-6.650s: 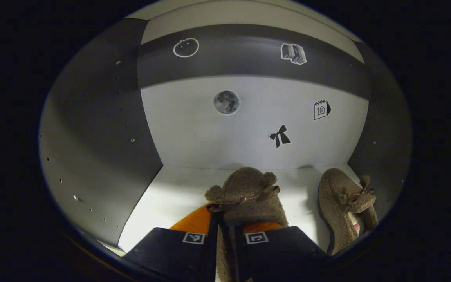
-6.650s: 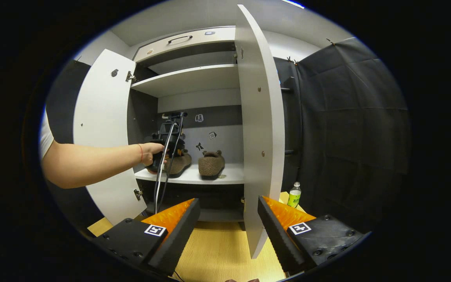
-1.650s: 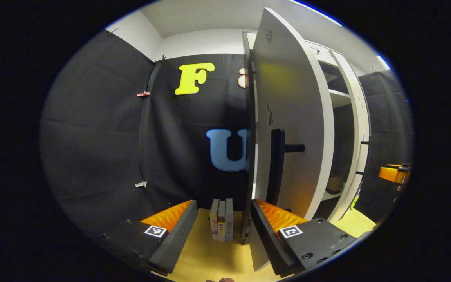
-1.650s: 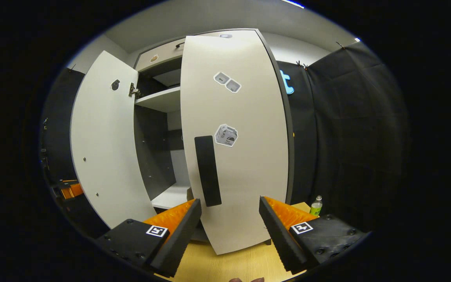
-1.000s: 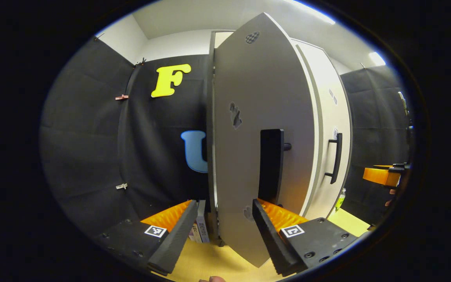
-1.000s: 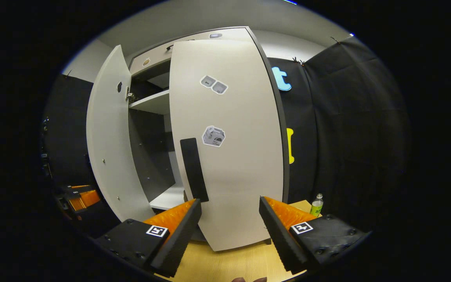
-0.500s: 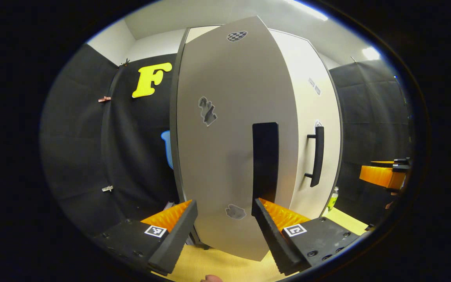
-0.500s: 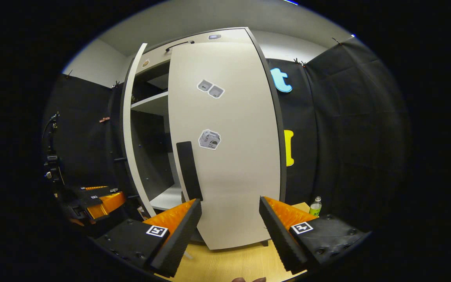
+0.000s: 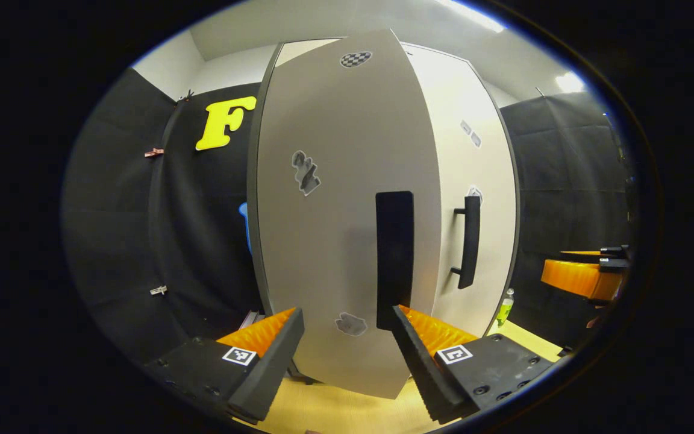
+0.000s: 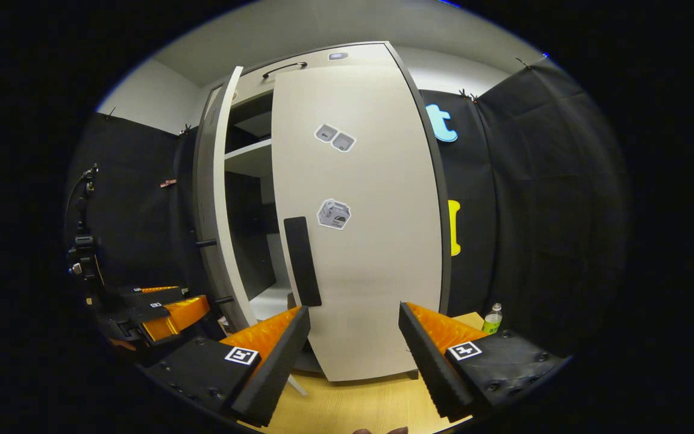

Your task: Grab one shoe with the right hand and put it into the shoe cabinet, grab the other shoe with the left hand and put it into the shoe cabinet; then close the right door with the right hand and the left door with the left hand.

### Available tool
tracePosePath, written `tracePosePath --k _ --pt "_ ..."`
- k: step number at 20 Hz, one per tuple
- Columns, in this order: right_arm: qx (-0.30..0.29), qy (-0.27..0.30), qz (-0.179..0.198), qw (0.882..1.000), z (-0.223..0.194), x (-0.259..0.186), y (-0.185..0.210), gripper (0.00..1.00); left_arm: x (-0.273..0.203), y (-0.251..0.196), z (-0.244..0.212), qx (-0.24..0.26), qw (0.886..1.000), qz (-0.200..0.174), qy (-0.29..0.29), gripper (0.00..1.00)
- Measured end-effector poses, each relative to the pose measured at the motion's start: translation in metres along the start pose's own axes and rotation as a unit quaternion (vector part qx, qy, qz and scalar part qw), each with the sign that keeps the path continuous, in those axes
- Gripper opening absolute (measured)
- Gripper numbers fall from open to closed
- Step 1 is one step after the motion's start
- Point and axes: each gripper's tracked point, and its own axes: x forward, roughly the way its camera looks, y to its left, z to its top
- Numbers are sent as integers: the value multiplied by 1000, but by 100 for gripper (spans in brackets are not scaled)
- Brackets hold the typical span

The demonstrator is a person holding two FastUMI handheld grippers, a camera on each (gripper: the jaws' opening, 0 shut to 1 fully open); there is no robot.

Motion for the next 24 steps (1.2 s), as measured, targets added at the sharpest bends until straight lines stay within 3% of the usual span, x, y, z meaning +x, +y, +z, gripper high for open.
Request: tracePosePath --k 9,24 --pt "-21 -2 -27 999 -3 -13 2 98 -23 16 4 -26 999 37 -12 92" --pt "-42 -13 -32 999 -1 -31 18 98 -38 3 9 -27 999 25 -15 94"
